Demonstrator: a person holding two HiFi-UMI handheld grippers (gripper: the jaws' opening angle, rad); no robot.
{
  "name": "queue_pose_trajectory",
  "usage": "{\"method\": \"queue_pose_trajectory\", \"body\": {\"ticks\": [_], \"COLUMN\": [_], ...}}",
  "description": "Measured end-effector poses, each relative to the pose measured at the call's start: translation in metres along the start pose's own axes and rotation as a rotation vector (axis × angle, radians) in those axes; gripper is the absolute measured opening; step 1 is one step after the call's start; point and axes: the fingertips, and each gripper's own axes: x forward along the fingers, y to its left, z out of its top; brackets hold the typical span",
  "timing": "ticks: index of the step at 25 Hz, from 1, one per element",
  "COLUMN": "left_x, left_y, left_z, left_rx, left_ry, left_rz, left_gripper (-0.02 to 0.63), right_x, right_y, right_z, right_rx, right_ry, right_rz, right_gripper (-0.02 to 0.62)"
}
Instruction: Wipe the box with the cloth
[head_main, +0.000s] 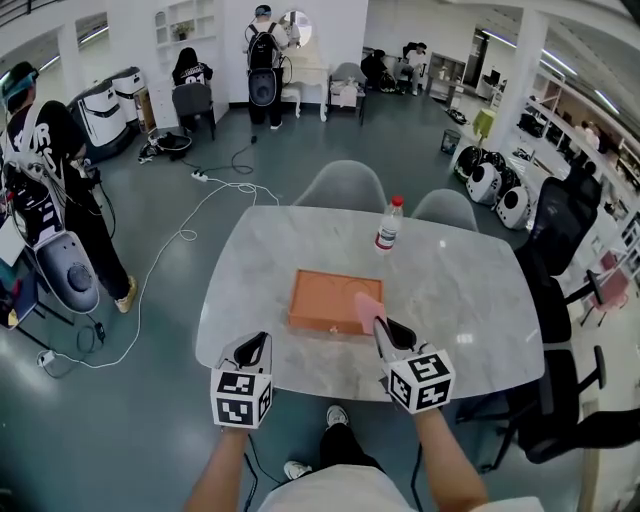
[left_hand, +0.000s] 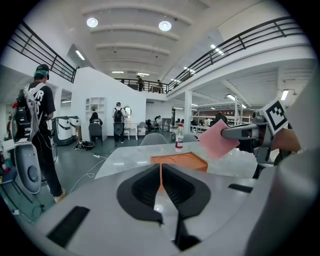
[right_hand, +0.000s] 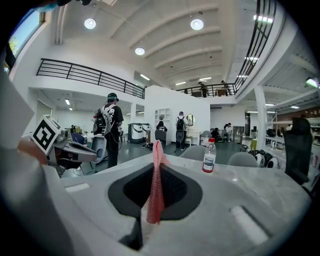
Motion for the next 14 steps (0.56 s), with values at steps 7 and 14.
{"method": "queue_pose_trajectory", "body": {"ticks": [7,14], "left_x": [-0.002,-0.007], "left_y": [0.004,0.001], "left_z": [0.003,0.01], "left_rx": [0.001,0.0], "left_ry": [-0.004,-0.003], "left_rz": [0.0,0.005], "left_gripper": [0.015,0.017], "right_x": [0.003,-0.003], "right_y": [0.004,0.002], "right_z": [0.007,0.012], "right_rx": [-0.008,-0.007], "right_ry": [-0.013,-0.014], "right_rz": [0.0,0.004], "right_gripper": [0.017,0.017]}}
